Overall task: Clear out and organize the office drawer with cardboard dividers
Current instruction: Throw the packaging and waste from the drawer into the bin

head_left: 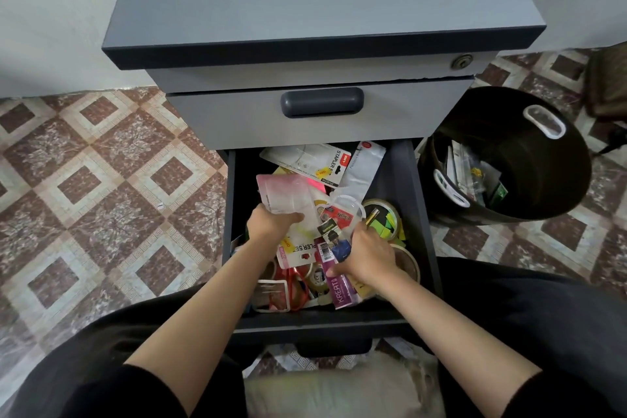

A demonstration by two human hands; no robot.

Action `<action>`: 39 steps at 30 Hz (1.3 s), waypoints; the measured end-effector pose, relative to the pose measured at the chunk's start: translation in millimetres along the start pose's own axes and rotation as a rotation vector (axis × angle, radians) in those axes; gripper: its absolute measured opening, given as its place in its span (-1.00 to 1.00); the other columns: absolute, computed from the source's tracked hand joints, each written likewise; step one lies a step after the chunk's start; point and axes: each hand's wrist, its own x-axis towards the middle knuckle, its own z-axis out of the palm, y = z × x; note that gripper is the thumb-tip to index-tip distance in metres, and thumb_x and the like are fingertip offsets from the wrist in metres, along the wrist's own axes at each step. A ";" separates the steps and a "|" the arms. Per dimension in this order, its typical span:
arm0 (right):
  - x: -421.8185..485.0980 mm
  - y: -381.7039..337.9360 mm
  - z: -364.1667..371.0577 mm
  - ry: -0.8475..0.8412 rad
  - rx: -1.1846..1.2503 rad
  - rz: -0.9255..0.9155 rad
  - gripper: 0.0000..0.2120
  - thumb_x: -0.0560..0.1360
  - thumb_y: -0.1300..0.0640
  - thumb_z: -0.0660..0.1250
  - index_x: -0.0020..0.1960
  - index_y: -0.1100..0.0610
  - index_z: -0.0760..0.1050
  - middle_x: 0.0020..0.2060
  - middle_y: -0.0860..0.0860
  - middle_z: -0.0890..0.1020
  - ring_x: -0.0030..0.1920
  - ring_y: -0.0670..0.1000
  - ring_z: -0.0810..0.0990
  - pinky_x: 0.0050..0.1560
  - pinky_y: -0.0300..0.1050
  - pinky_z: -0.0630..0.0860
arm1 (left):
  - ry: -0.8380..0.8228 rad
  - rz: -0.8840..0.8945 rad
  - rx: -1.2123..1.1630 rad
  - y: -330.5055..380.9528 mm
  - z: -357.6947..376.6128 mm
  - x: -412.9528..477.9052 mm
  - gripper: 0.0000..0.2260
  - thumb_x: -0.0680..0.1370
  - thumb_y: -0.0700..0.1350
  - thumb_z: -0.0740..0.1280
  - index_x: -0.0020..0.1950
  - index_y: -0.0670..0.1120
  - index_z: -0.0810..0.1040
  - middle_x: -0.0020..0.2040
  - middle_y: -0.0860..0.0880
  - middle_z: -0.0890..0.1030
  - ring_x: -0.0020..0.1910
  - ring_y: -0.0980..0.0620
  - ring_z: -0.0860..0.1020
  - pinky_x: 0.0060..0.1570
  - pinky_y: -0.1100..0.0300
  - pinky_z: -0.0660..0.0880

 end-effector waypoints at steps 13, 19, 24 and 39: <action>-13.4 -6.2 20.8 0.175 -0.099 -0.006 -0.44 0.49 0.28 0.33 0.39 0.19 0.15 0.24 0.19 0.35 0.13 0.15 0.51 -0.01 -0.12 0.47 | -0.028 0.061 -0.127 -13.2 -8.8 -12.6 -0.56 0.36 -0.22 0.52 0.15 -0.20 0.42 0.10 -0.15 0.56 0.06 -0.14 0.55 0.04 0.03 0.52; -8.9 -5.3 -7.6 0.156 0.374 0.020 -0.28 0.34 0.28 0.49 0.36 0.14 0.16 0.01 0.05 0.54 -0.06 0.07 0.58 -0.17 -0.09 0.55 | -0.056 0.051 -0.195 -16.8 -15.9 -19.2 -0.53 0.37 -0.21 0.51 0.19 -0.20 0.39 0.10 -0.15 0.56 0.06 -0.15 0.56 0.07 -0.05 0.53; -4.5 -8.3 -25.3 -0.010 0.873 -0.046 -0.44 0.31 0.19 0.54 0.20 0.13 0.35 0.07 0.05 0.59 -0.07 -0.04 0.59 -0.20 -0.22 0.51 | -0.229 0.021 -0.321 -21.0 -14.8 -28.9 -0.57 0.40 -0.24 0.47 0.19 -0.18 0.40 0.11 -0.17 0.58 0.05 -0.17 0.59 0.11 -0.15 0.51; -15.4 -20.6 1.1 0.023 -0.059 -0.238 -0.14 0.30 -0.18 0.47 0.42 0.19 0.21 0.32 0.11 0.36 0.30 0.12 0.35 0.23 -0.05 0.36 | -0.311 0.048 -0.363 -28.6 8.3 -39.3 -0.43 0.28 -0.04 0.57 0.21 -0.16 0.47 0.03 -0.13 0.63 0.00 -0.08 0.61 0.05 0.00 0.54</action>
